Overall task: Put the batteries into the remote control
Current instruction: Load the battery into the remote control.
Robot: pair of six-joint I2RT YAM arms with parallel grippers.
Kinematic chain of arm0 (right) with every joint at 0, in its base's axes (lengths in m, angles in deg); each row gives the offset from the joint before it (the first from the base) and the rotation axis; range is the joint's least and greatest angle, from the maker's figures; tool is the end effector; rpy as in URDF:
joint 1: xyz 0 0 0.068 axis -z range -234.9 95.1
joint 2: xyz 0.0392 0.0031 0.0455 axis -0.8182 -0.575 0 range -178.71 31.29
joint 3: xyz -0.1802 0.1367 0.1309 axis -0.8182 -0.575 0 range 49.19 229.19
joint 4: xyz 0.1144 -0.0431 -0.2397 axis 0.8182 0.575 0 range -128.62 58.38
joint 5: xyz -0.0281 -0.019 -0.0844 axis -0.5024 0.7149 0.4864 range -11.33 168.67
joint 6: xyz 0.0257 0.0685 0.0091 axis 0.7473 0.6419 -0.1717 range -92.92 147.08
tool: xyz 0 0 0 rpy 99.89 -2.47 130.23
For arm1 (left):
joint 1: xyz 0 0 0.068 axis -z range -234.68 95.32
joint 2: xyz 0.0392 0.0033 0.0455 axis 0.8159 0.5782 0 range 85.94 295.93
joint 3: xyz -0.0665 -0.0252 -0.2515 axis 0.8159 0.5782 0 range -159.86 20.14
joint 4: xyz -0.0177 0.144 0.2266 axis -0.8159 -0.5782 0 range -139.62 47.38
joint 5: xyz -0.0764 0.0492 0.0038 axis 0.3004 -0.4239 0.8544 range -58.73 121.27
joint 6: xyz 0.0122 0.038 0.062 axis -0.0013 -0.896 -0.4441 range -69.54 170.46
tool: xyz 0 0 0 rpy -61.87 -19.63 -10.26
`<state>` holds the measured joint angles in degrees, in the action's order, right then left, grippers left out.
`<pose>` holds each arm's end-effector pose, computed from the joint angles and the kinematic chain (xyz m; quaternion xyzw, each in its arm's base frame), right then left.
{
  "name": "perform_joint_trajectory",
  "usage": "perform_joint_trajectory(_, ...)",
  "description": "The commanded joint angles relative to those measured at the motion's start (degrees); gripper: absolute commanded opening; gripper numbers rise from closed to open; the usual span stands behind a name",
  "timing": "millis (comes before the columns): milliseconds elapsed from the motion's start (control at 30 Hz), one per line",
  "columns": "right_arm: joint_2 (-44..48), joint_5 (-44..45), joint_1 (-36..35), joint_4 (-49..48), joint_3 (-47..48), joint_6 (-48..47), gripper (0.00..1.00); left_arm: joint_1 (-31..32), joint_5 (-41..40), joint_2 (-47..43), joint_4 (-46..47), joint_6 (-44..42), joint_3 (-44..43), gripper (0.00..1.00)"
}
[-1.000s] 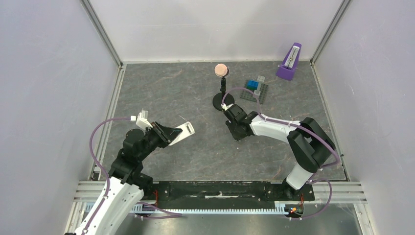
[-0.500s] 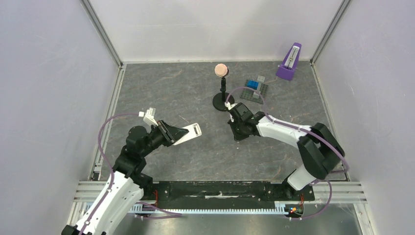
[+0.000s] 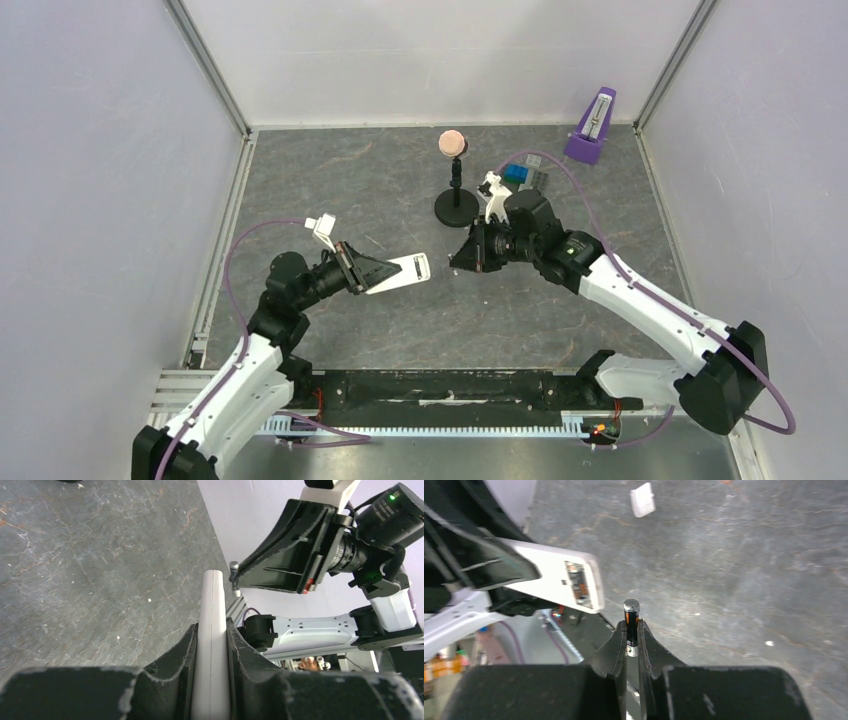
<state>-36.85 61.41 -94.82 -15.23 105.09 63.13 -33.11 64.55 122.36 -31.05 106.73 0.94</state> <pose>0.2140 0.2027 0.2750 -0.0982 0.8766 0.3833 0.2739 0.1749 -0.1055 0.2332 -0.0283 0.7351 -0.5692 0.3672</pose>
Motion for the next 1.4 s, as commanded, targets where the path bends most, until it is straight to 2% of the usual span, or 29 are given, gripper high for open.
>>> perform_joint_trajectory(0, 1.4, -7.2, -0.7, -4.2, 2.7, 11.1, 0.06, -0.2, 3.2, 2.5, 9.6, 6.5, 1.4, 0.02)
perform_joint_trajectory(233, -1.2, -8.4, -2.5, -5.9, 3.8, 15.0, 0.08, -0.2, 3.2, 4.4, 11.4, 9.5, 1.7, 0.02)
perform_joint_trajectory(733, -5.8, -5.5, -4.7, -6.2, 5.6, 15.0, 0.09, -0.1, 4.1, 5.3, 9.8, 9.6, 0.6, 0.02)
perform_joint_trajectory(1100, -7.8, -2.3, -4.7, -3.5, 6.4, 13.9, 0.11, -0.2, 4.5, 5.7, 8.3, 10.1, 0.5, 0.02)
perform_joint_trajectory(1367, -10.1, -1.6, -4.8, 0.6, 8.3, 13.2, 0.18, -0.2, 3.6, 6.0, 8.1, 11.1, 0.5, 0.02)
